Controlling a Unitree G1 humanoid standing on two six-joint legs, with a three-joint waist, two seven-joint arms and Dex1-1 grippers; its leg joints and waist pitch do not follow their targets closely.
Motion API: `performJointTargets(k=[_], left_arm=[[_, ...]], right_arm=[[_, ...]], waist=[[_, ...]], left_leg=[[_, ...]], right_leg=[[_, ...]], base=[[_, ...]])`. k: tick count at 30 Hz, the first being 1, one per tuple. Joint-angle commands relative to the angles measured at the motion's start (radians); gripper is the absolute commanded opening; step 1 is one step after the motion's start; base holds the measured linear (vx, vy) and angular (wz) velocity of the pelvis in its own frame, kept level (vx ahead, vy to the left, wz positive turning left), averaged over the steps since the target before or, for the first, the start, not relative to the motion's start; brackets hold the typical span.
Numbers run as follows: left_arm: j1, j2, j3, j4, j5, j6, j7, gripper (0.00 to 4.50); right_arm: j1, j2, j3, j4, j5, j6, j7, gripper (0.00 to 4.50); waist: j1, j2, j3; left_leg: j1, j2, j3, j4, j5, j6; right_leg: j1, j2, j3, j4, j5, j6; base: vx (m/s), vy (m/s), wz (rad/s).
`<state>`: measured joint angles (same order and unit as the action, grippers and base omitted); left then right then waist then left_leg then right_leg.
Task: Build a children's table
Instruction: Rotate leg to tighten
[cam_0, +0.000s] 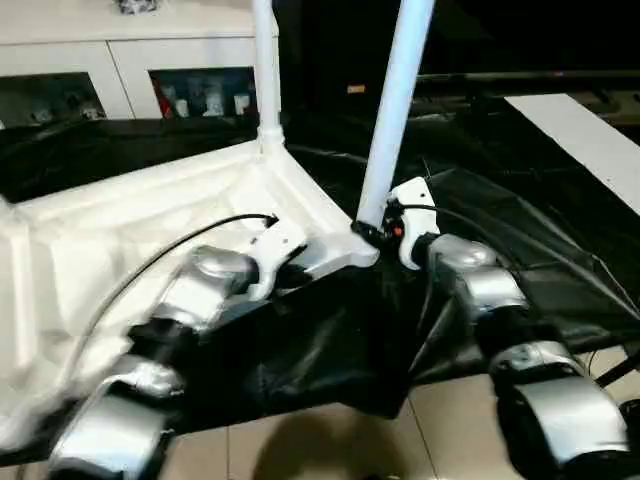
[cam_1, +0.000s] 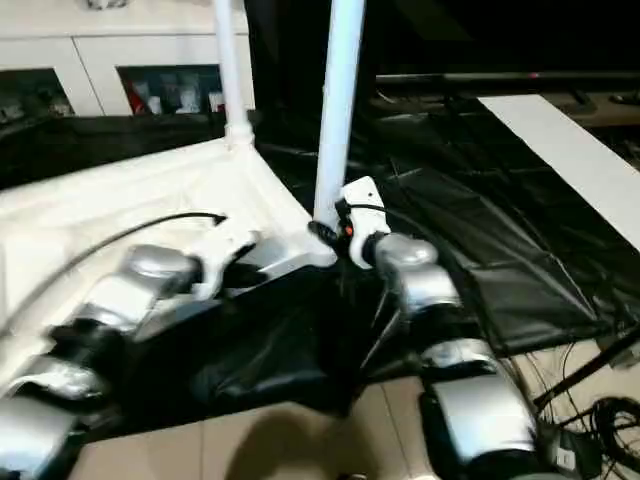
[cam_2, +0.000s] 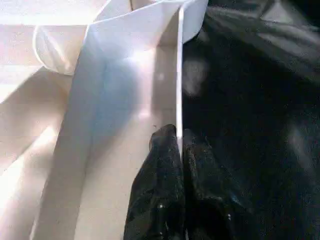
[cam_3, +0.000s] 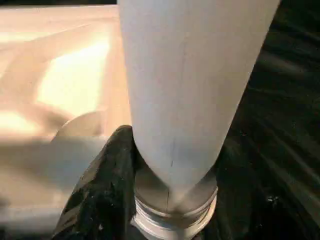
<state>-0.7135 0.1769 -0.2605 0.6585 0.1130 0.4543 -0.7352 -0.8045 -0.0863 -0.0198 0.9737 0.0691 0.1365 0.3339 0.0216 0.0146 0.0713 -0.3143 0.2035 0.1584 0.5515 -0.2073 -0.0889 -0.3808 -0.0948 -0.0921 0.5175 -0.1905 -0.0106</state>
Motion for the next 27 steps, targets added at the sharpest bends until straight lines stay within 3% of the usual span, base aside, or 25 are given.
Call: performJointTargets(k=[1, 2, 3, 4, 5, 6, 7, 8, 9, 10, 11, 12, 13, 15, 20, 26, 27], left_arm=[[-0.025, -0.107, -0.032, -0.025, -0.027, 0.029, 0.028, 0.00], [-0.029, -0.133, -0.030, -0.041, -0.034, 0.051, 0.036, 0.00], [-0.033, -0.151, -0.028, -0.050, -0.040, 0.066, 0.042, 0.00], [-0.038, -0.168, -0.030, -0.066, -0.043, 0.083, 0.046, 0.00], [-0.039, -0.173, -0.033, -0.074, -0.042, 0.089, 0.047, 0.00], [-0.041, -0.171, -0.036, -0.081, -0.040, 0.095, 0.050, 0.00], [-0.041, -0.168, -0.037, -0.083, -0.039, 0.096, 0.051, 0.00], [-0.038, -0.158, -0.037, -0.084, -0.037, 0.094, 0.049, 0.00], [-0.037, -0.153, -0.036, -0.082, -0.036, 0.092, 0.047, 0.00], [-0.035, -0.144, -0.035, -0.078, -0.034, 0.089, 0.048, 0.00], [-0.035, -0.140, -0.034, -0.075, -0.033, 0.088, 0.049, 0.00], [-0.036, -0.135, -0.031, -0.070, -0.032, 0.084, 0.052, 0.00], [-0.037, -0.134, -0.029, -0.068, -0.032, 0.082, 0.052, 0.00], [-0.042, -0.138, -0.018, -0.061, -0.027, 0.086, 0.061, 0.00], [-0.054, -0.137, -0.006, -0.049, -0.018, 0.090, 0.074, 0.00], [-0.053, -0.129, -0.007, -0.051, -0.016, 0.090, 0.078, 0.00], [-0.056, -0.124, -0.004, -0.045, -0.015, 0.085, 0.077, 0.00]], right_arm=[[0.064, 0.072, 0.003, 0.197, 0.012, 0.099, -0.071, 1.90], [0.050, 0.085, -0.015, 0.212, 0.027, 0.103, -0.097, 1.90], [0.041, 0.094, -0.029, 0.222, 0.034, 0.106, -0.116, 1.90], [0.027, 0.105, -0.047, 0.235, 0.044, 0.111, -0.140, 1.90], [0.021, 0.110, -0.055, 0.241, 0.047, 0.114, -0.151, 1.90], [0.013, 0.116, -0.058, 0.245, 0.044, 0.117, -0.165, 1.90], [0.009, 0.118, -0.059, 0.246, 0.041, 0.119, -0.171, 1.90], [0.006, 0.120, -0.058, 0.247, 0.036, 0.122, -0.174, 1.90], [0.005, 0.121, -0.058, 0.247, 0.035, 0.122, -0.175, 1.90], [0.002, 0.123, -0.058, 0.250, 0.031, 0.122, -0.181, 1.90], [0.001, 0.123, -0.055, 0.251, 0.026, 0.121, -0.183, 1.90], [-0.002, 0.124, -0.050, 0.253, 0.019, 0.117, -0.185, 1.90], [-0.003, 0.125, -0.051, 0.254, 0.020, 0.116, -0.184, 1.90], [-0.012, 0.129, -0.057, 0.268, 0.015, 0.110, -0.197, 1.90], [-0.026, 0.131, -0.056, 0.285, -0.006, 0.089, -0.203, 1.90], [-0.038, 0.135, -0.049, 0.283, -0.029, 0.011, -0.192, 1.90], [-0.050, 0.136, -0.066, 0.274, -0.009, -0.006, -0.164, 2.25]], waist=[[-0.029, 0.016, -0.007], [-0.030, 0.037, -0.001], [-0.009, 0.051, -0.005], [0.020, 0.044, 0.010], [0.051, 0.023, -0.003], [0.029, -0.028, -0.014], [0.047, -0.029, -0.020], [0.060, -0.036, -0.027], [0.059, -0.034, -0.040], [0.059, -0.021, -0.042], [0.059, -0.021, -0.042], [0.065, -0.014, -0.043], [0.062, -0.014, -0.038], [0.061, -0.013, -0.044], [0.058, -0.012, -0.042], [0.058, -0.010, -0.042], [0.058, -0.011, -0.042]], left_leg=[[0.039, 0.013, -0.025, -0.087, -0.699, -0.005], [0.023, 0.033, -0.036, -0.119, -0.794, -0.011], [-0.043, 0.078, -0.037, -0.190, -0.921, -0.017], [-0.075, 0.098, -0.017, -0.229, -0.979, -0.009], [-0.022, 0.080, 0.025, -0.212, -0.910, 0.023], [0.027, 0.037, 0.016, -0.130, -0.787, 0.007], [0.057, -0.003, -0.002, -0.009, -0.465, 0.026], [-0.027, 0.003, -0.026, -0.036, -0.254, 0.042], [-0.066, 0.013, -0.032, -0.080, -0.186, 0.009], [-0.055, 0.018, -0.027, -0.085, -0.174, -0.009], [-0.055, 0.018, -0.027, -0.085, -0.174, -0.009], [-0.033, 0.021, -0.012, -0.082, -0.226, -0.010], [-0.034, 0.018, -0.008, -0.085, -0.285, -0.014], [-0.037, 0.020, -0.012, -0.090, -0.288, -0.020], [-0.036, 0.021, -0.010, -0.093, -0.298, -0.029], [-0.037, 0.021, -0.007, -0.093, -0.284, -0.026], [-0.036, 0.021, -0.006, -0.092, -0.286, -0.021]], right_leg=[[-0.009, -0.024, -0.041, -0.118, -0.678, -0.001], [0.021, -0.018, -0.056, -0.089, -0.573, -0.008], [0.090, -0.014, -0.029, 0.066, -0.317, -0.061], [0.098, -0.009, -0.009, 0.133, -0.232, -0.065], [0.049, -0.012, 0.037, 0.137, -0.249, -0.059], [0.003, -0.038, 0.068, 0.048, -0.526, -0.023], [-0.061, -0.129, 0.096, -0.078, -0.909, -0.022], [0.010, -0.131, 0.111, -0.065, -0.930, -0.009], [0.036, -0.084, 0.084, -0.029, -0.736, -0.024], [0.026, -0.058, 0.072, -0.012, -0.485, -0.064], [0.026, -0.058, 0.072, -0.012, -0.485, -0.064], [0.015, -0.048, 0.077, -0.010, -0.354, -0.123], [0.015, -0.048, 0.076, -0.016, -0.414, -0.135], [0.023, -0.050, 0.074, -0.018, -0.442, -0.126], [0.020, -0.048, 0.075, -0.020, -0.416, -0.119], [0.023, -0.047, 0.075, -0.019, -0.381, -0.128], [0.023, -0.047, 0.075, -0.020, -0.388, -0.129]], base=[[-0.058, 0.060, -0.05], [-0.044, 0.069, -0.04], [-0.082, 0.050, 0.00], [-0.082, 0.050, 0.00], [-0.046, -0.038, 0.21], [0.068, -0.114, 0.16], [0.068, -0.114, 0.16], [0.061, -0.082, -0.24], [0.066, -0.025, -0.34], [0.066, -0.025, -0.34], [0.067, -0.030, -0.14], [0.000, 0.000, 0.00], [0.000, 0.000, 0.00], [0.000, 0.000, 0.00], [0.000, 0.000, 0.00], [0.000, 0.000, 0.00], [0.000, 0.000, 0.00]])
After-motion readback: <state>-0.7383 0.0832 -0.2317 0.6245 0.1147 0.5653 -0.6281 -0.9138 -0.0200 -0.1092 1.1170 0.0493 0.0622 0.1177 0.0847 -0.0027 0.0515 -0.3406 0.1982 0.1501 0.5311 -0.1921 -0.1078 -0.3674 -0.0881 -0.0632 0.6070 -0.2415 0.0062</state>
